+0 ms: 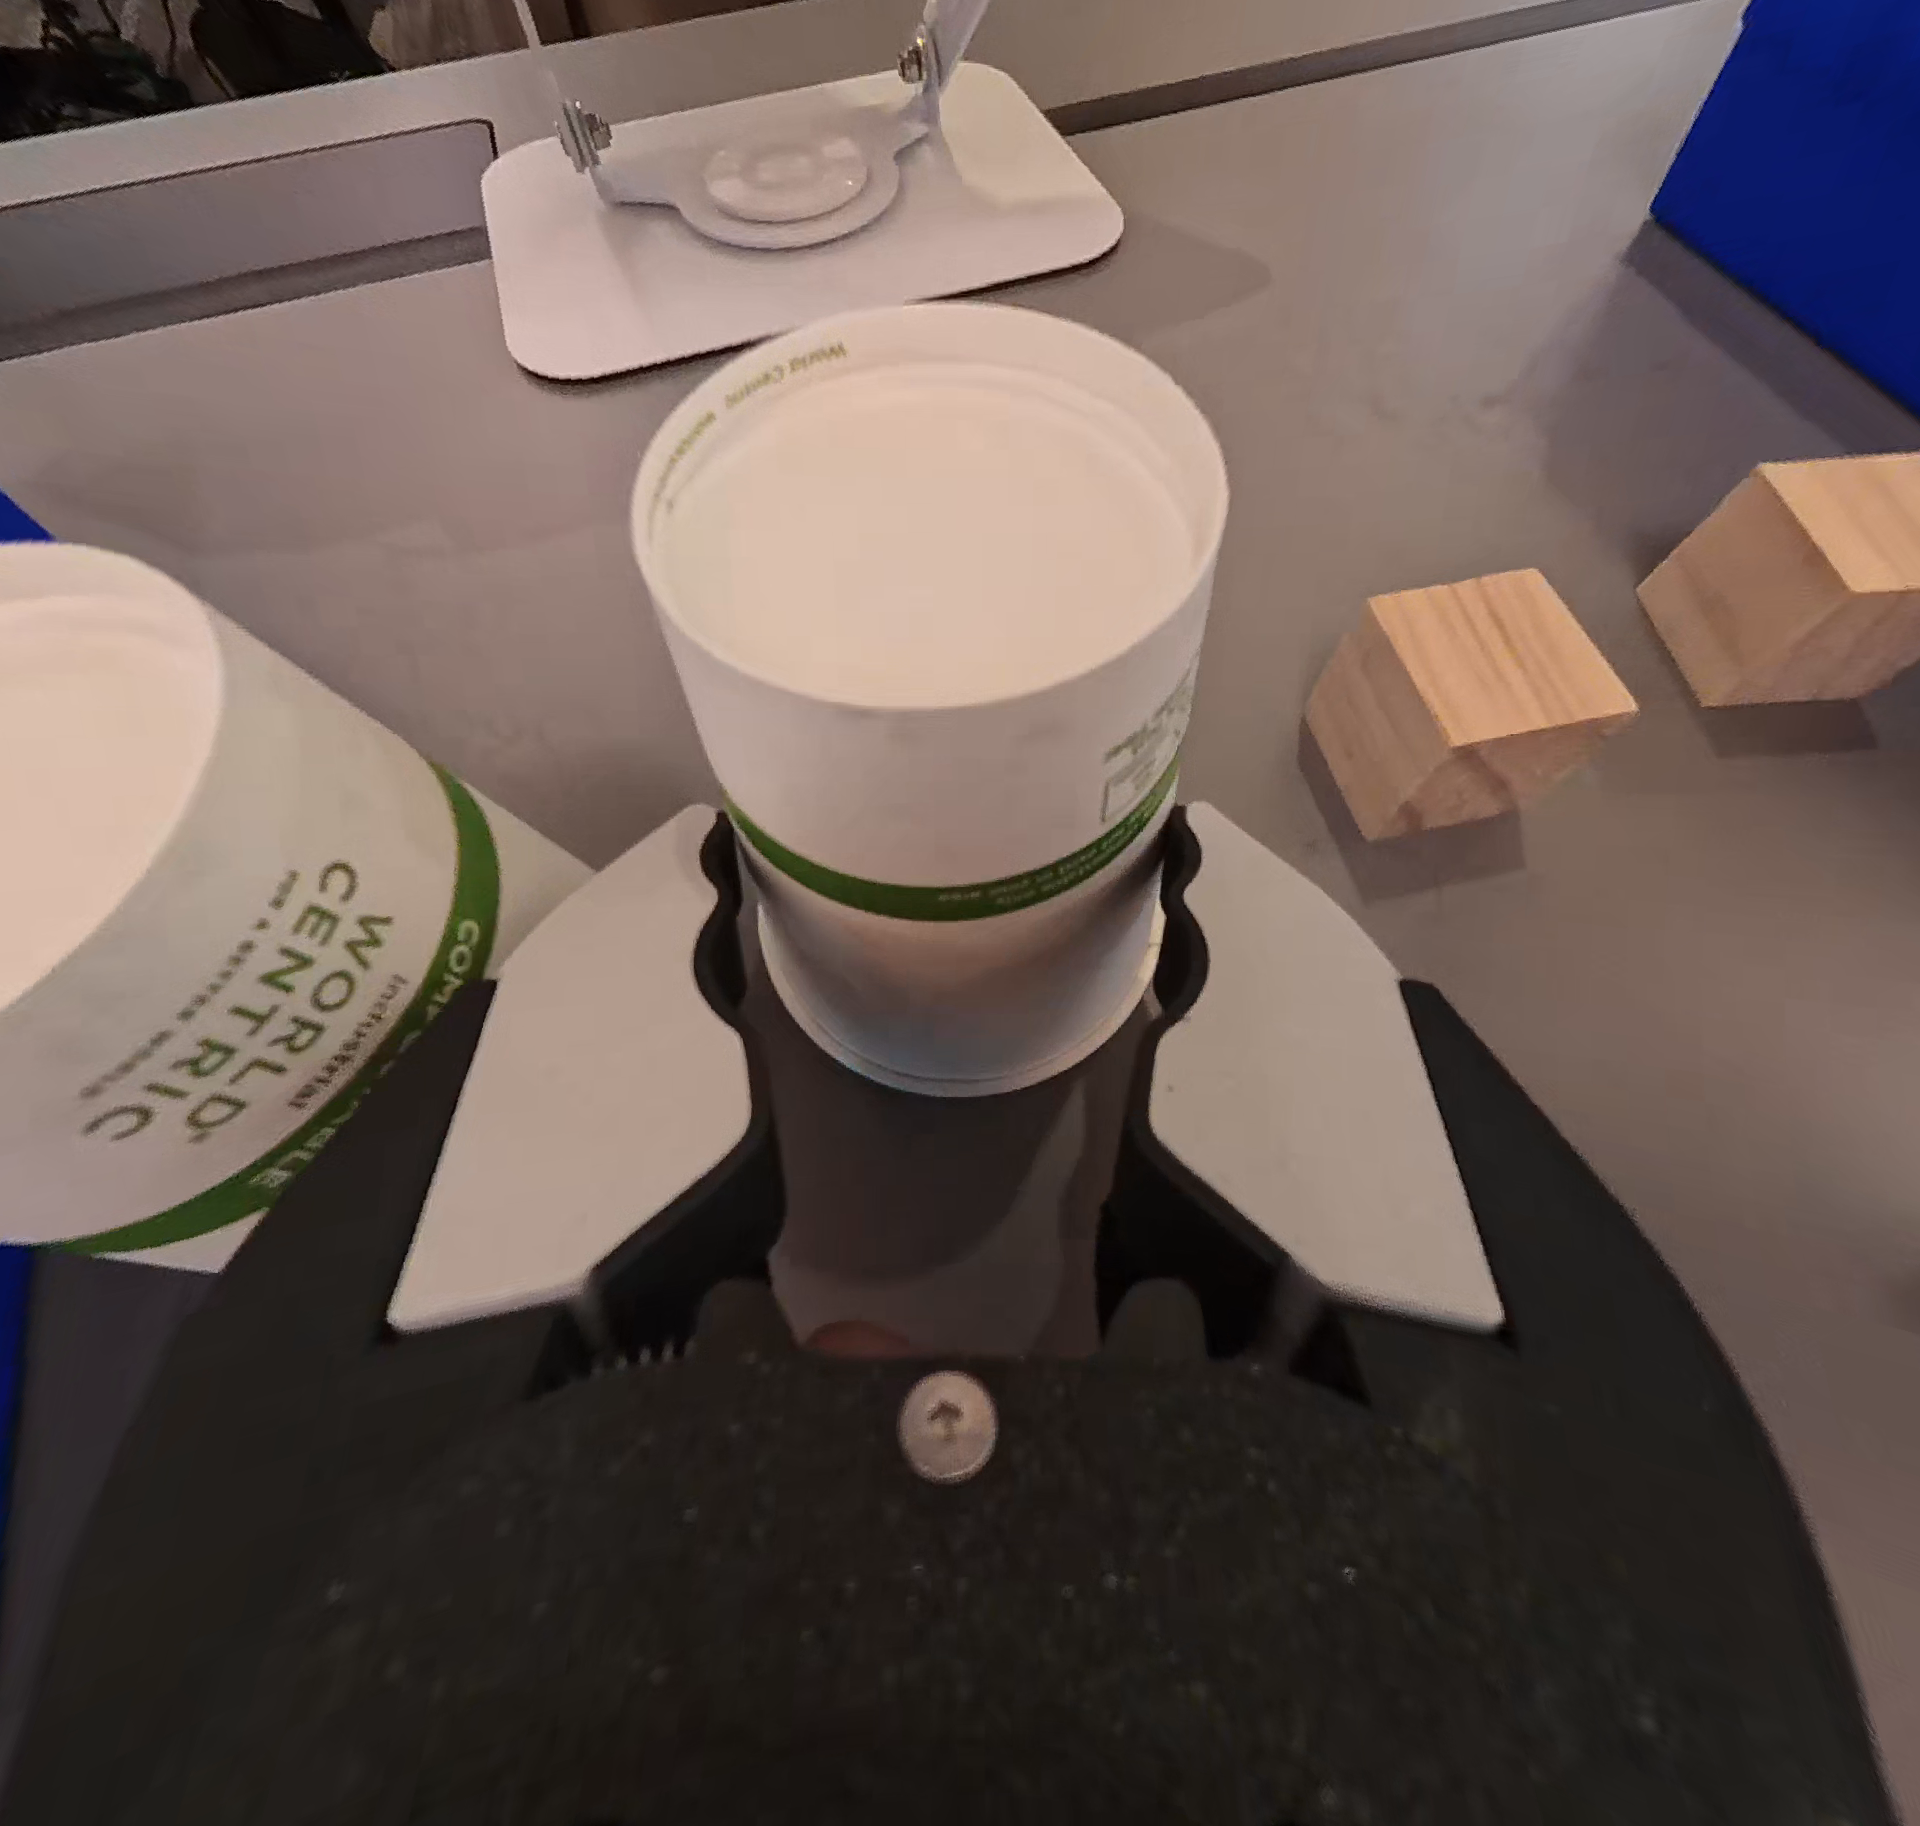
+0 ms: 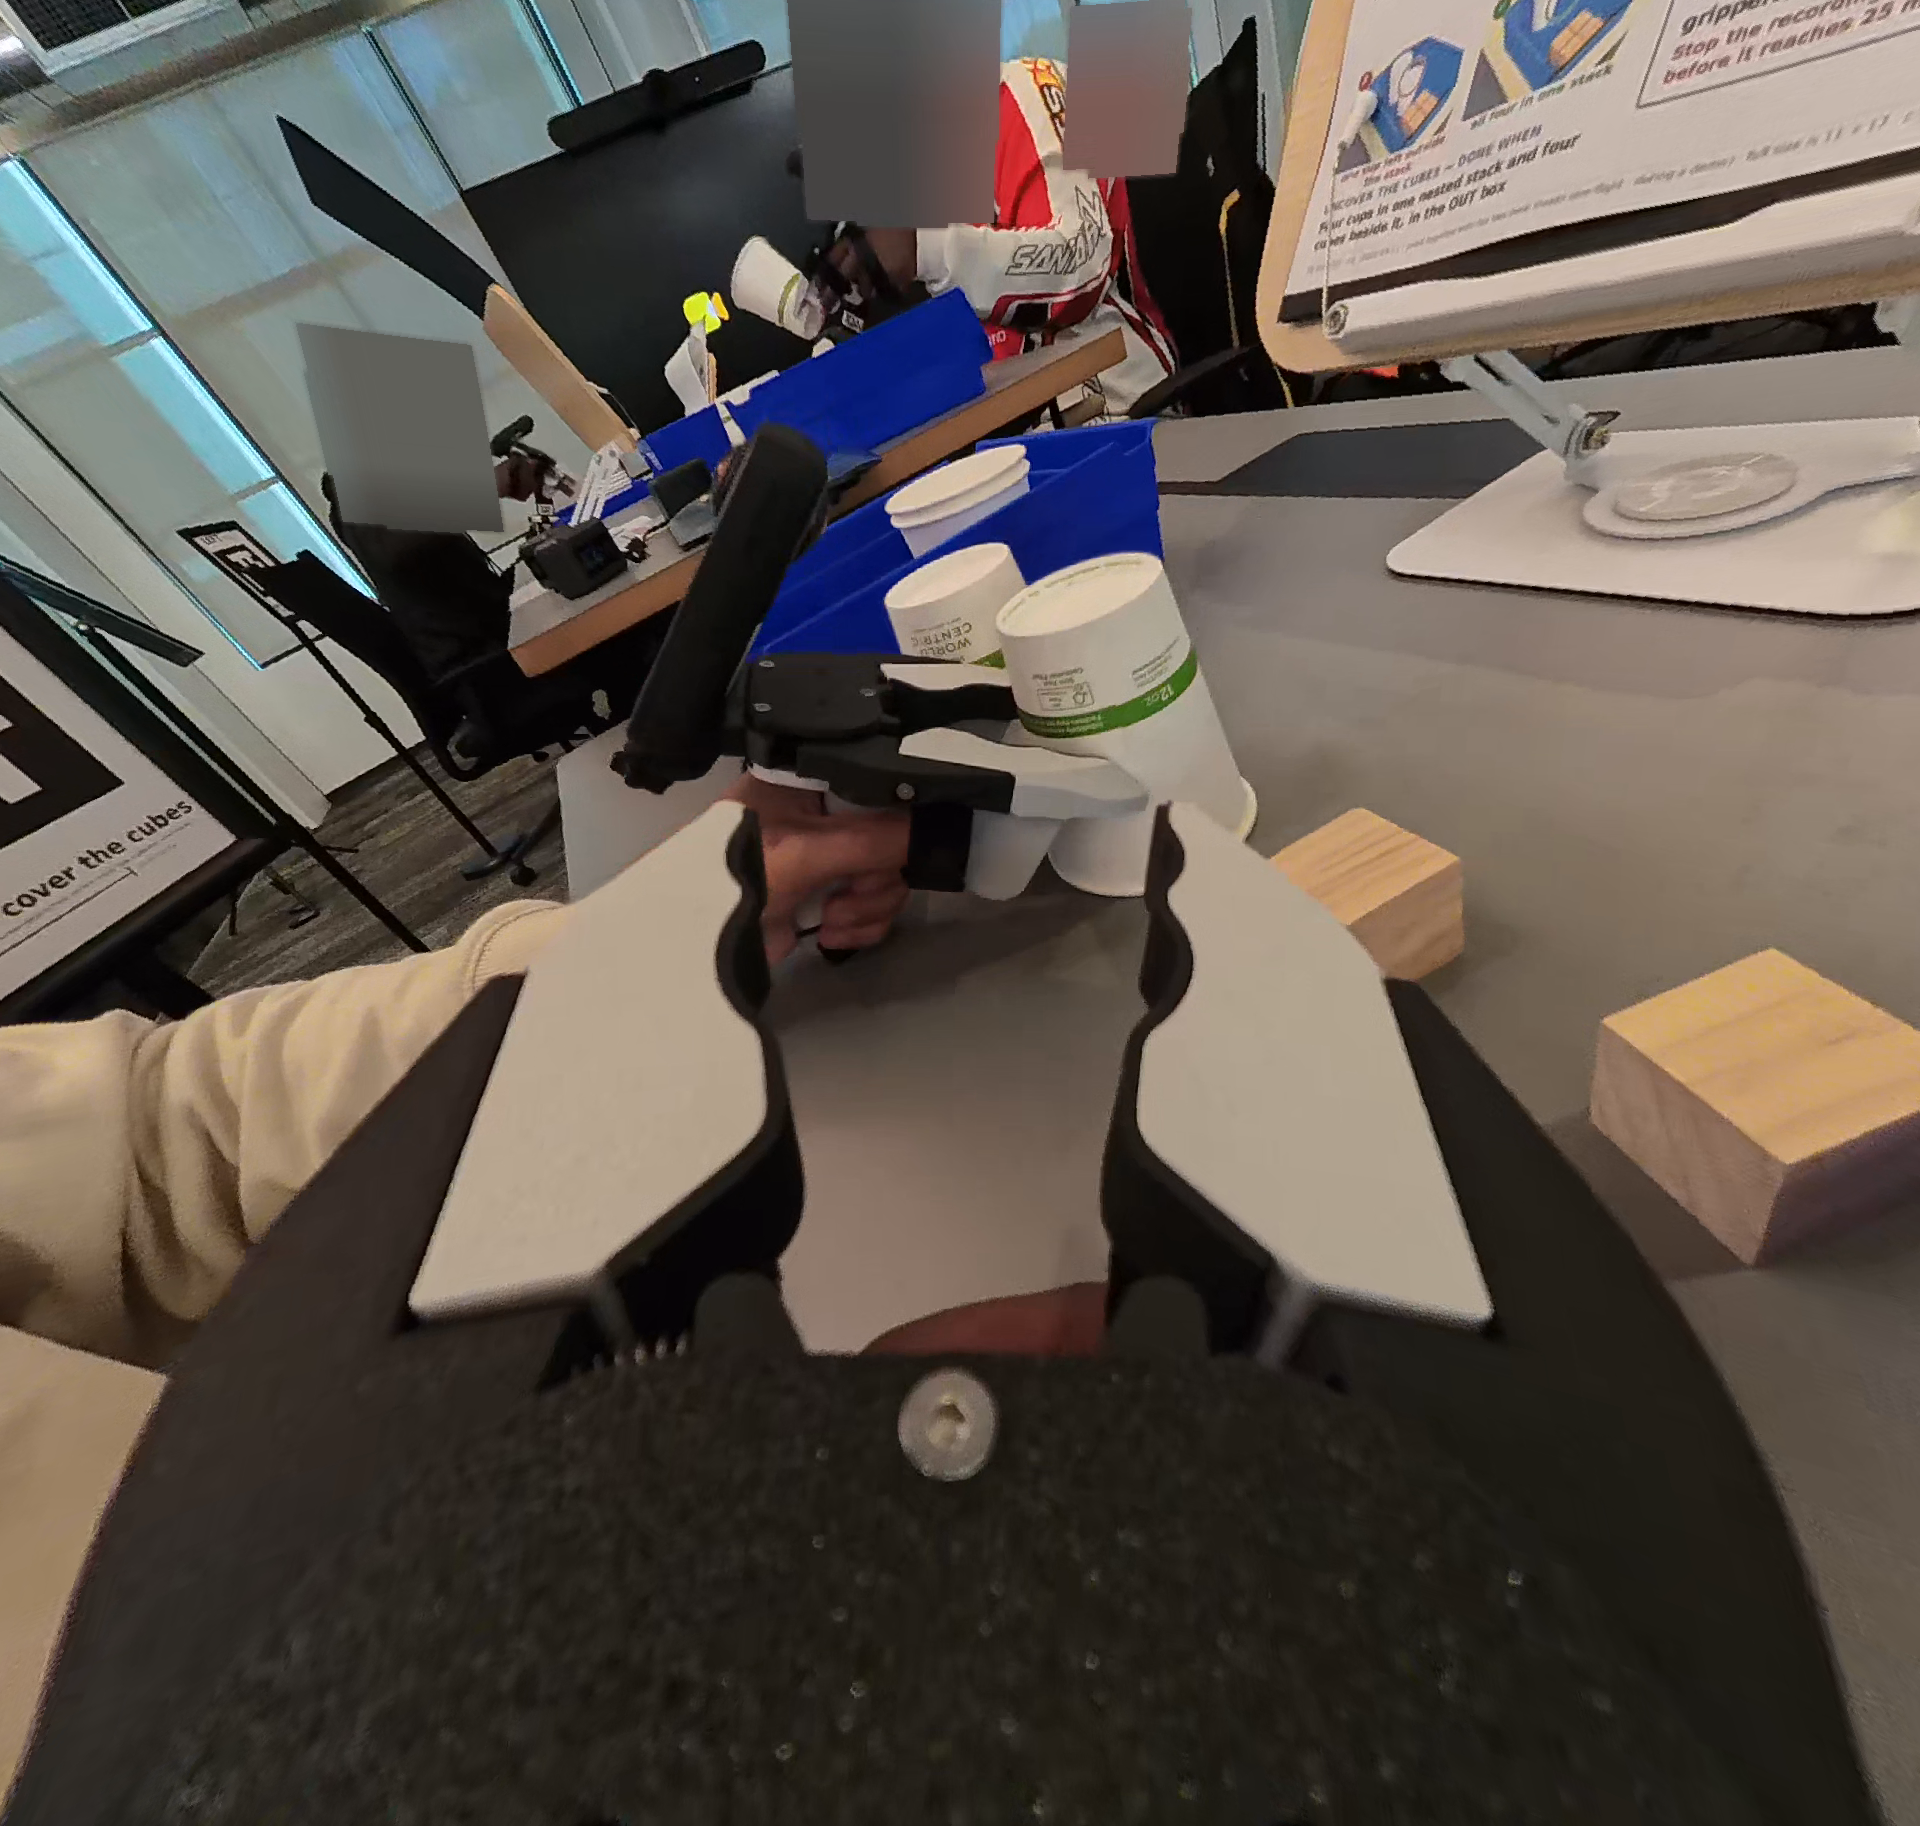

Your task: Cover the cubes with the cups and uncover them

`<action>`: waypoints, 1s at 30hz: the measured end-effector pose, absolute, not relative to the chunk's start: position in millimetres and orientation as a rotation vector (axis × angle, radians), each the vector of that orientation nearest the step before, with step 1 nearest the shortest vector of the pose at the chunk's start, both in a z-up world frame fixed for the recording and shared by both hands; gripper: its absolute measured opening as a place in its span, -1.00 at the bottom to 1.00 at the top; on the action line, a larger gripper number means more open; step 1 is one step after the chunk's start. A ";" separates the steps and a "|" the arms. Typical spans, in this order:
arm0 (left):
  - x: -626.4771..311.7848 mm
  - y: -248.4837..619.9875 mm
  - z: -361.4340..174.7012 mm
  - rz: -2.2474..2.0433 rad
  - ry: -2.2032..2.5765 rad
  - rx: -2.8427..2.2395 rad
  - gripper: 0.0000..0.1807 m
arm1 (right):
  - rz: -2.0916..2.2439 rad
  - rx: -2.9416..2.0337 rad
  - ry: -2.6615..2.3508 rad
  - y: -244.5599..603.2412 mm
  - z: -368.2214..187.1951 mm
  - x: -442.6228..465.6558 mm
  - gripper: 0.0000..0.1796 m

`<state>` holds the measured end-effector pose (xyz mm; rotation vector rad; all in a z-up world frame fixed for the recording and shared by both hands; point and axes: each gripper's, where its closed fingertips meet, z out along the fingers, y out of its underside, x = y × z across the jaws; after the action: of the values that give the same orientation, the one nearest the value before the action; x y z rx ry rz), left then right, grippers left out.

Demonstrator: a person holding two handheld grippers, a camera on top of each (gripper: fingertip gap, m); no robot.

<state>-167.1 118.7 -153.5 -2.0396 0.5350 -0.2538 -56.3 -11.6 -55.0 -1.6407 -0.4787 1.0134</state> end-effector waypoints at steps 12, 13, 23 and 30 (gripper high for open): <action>-185.4 -63.5 -140.7 -0.646 0.923 -2.064 -0.11 | 0.910 -1.686 -0.590 -59.0 -88.6 -78.8 -0.21; -189.0 -76.1 -142.1 -0.688 0.938 -2.077 -0.09 | 0.917 -1.692 -0.603 -61.9 -91.0 -83.2 -0.21; -308.6 68.4 -32.3 0.044 1.336 -2.005 -0.38 | 0.966 -1.725 -0.618 -63.0 -101.2 -92.1 -0.23; -363.7 175.1 -61.5 0.180 1.545 -2.334 -0.48 | 0.974 -1.726 -0.596 -59.9 -99.3 -85.7 -0.25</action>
<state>-363.7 175.1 -61.5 -2.3345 1.5446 0.1804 -85.7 -59.9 -99.3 -1.7263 -0.5963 0.9745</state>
